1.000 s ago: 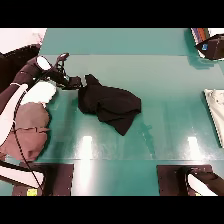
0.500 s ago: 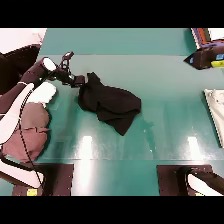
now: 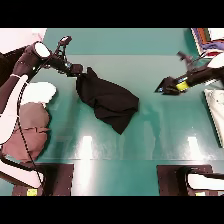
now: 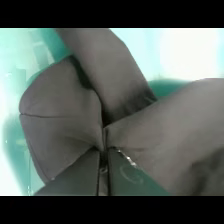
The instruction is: Fold the shirts.
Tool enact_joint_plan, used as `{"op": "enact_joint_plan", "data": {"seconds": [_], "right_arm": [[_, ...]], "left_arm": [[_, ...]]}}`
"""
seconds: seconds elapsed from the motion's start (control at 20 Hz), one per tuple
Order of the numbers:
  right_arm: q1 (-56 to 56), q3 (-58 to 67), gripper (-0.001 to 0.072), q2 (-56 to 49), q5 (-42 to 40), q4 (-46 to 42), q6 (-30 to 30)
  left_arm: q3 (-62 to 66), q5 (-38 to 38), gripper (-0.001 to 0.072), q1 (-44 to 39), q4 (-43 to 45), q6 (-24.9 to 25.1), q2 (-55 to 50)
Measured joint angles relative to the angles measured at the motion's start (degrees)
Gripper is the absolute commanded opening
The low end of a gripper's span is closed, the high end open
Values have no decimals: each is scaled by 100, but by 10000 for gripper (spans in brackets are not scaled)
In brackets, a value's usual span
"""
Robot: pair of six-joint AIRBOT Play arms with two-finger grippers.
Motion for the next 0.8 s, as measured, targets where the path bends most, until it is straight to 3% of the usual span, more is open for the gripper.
{"op": "enact_joint_plan", "data": {"seconds": [0.1,0.2,0.25,0.35,0.6,0.8], "right_arm": [[136,-205,570,-452,-280,706,-201],[345,-197,426,-883,-448,1154,-356],[470,-109,328,-1086,-531,1333,-420],[684,146,20,-1425,-640,1504,-531],[955,1027,18,-1720,-715,1211,-660],[791,1744,19,-1029,-595,551,-680]], "left_arm": [[26,-28,26,0,9,2,0],[42,-42,27,0,11,2,0],[46,-46,27,0,11,2,-2],[50,-87,25,0,11,2,-2],[87,-162,25,0,39,-7,308],[251,103,25,0,138,-9,1276]]}}
